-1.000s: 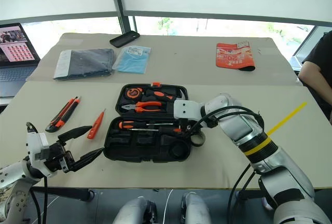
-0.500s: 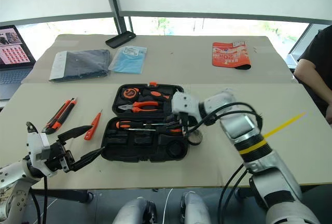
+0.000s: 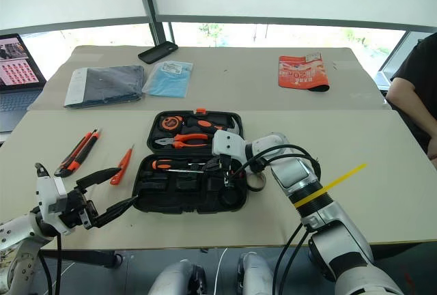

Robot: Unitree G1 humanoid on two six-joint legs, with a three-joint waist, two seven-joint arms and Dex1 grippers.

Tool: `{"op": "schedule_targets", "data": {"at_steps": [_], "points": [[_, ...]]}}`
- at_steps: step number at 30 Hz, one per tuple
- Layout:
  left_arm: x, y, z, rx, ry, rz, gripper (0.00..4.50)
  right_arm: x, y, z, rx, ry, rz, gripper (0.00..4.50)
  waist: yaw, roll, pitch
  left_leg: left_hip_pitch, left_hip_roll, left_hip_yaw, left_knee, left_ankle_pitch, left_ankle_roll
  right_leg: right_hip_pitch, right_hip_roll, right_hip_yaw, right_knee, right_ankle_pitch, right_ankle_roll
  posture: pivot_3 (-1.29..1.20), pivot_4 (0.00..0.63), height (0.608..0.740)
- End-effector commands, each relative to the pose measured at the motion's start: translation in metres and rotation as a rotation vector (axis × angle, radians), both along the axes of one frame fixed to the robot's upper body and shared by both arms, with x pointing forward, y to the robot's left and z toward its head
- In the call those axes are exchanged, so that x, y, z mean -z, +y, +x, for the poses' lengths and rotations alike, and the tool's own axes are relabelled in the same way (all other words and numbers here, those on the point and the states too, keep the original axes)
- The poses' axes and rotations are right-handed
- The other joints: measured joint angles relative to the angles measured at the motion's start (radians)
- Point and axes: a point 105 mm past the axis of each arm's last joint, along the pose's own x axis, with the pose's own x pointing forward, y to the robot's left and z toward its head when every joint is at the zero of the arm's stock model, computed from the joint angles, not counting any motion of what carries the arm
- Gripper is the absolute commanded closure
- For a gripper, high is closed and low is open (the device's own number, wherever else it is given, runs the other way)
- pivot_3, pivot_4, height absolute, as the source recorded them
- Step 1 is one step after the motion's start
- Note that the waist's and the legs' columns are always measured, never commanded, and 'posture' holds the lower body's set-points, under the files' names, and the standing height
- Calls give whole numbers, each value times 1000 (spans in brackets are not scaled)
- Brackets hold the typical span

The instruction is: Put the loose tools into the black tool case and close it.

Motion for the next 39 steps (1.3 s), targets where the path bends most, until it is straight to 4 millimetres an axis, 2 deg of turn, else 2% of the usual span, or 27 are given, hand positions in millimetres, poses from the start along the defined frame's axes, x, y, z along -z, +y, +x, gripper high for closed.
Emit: {"op": "schedule_targets", "data": {"at_steps": [1,5,8,10,11,12,14,17,21,24,25,26,29,31,32,35,39], "points": [[-11,1,-1,-6,-43,17,0,22,-1,-10,-59,-8,-105,4457,0,0,0,0,0,0,0,0,0,0,0,0,0,0,0,0,150,740],[-11,3,0,-30,-48,14,0,36,0,-14,-49,31,-133,4457,1,0,0,2,0,0,-2,0,0,1,0,1,0,0,0,0,150,740],[-10,5,0,-52,-51,10,0,36,0,-13,-46,23,-129,4457,0,0,-1,3,0,0,-3,0,0,2,-1,1,0,0,0,0,150,740],[-9,12,0,-98,-52,5,0,14,6,-12,-60,-7,-6,4457,0,0,-1,4,0,0,-3,0,0,2,-1,1,0,0,0,0,150,740],[-8,20,0,-144,-55,3,0,-4,9,-9,-46,-32,98,4457,-1,0,-1,4,0,0,-3,0,0,2,-1,1,0,0,0,0,150,740],[-8,29,0,-194,-52,-10,0,-23,8,-9,-44,-43,203,4457,-1,0,0,3,0,0,-4,0,0,1,0,1,-1,0,0,0,150,740],[-6,46,-2,-295,-54,-29,0,-47,-1,-14,-44,-28,340,4457,0,0,0,2,0,0,-4,0,-1,0,0,1,-1,0,-1,0,150,740],[-3,78,-15,-481,-32,-81,0,-63,-28,-22,-3,-50,427,3651,2,2,1,0,0,0,-4,0,-1,-1,-1,1,-1,3,-6,0,150,740],[8,107,-36,-658,22,-79,0,-67,-61,-34,75,-112,502,2276,9,-1,0,0,0,-1,-4,-5,4,1,-2,0,-5,2,-3,0,150,740],[23,138,-58,-857,132,-86,0,-56,-93,-54,76,-139,554,1297,15,-1,0,-1,0,-1,-4,-6,4,0,-2,0,-6,-1,1,0,150,740],[27,145,-65,-900,160,-84,0,-46,-105,-61,86,-164,513,974,17,-1,0,-1,0,-1,-4,-6,4,1,-2,0,-6,-1,1,0,150,740],[29,147,-69,-919,176,-78,0,-37,-112,-66,79,-189,462,974,20,-1,0,-1,0,-1,-4,-9,8,1,-1,0,-6,-1,1,0,150,740],[28,148,-67,-940,207,-76,0,-38,-127,-61,192,-217,499,974,23,-2,1,0,0,0,-4,-10,11,1,-1,0,-7,-2,3,0,150,740],[21,138,-58,-886,213,-100,0,-40,-128,-62,207,-228,512,974,24,-3,2,1,0,0,-3,-10,7,1,-2,1,-5,-2,3,0,150,740],[16,129,-52,-841,220,-117,0,-42,-127,-63,200,-231,512,974,25,-4,3,2,0,-1,-3,-11,1,1,-2,1,-5,-2,3,0,150,740],[4,104,-30,-731,291,-136,0,-57,-119,-62,175,-233,543,974,28,-5,3,3,3,-1,-4,-9,-4,1,-2,-1,-4,-3,0,0,150,740],[6,90,5,-796,445,-119,0,-75,-110,-61,131,-209,555,974,29,-1,5,4,4,-2,-4,-7,-5,1,-1,0,0,-2,2,0,150,740]]}}
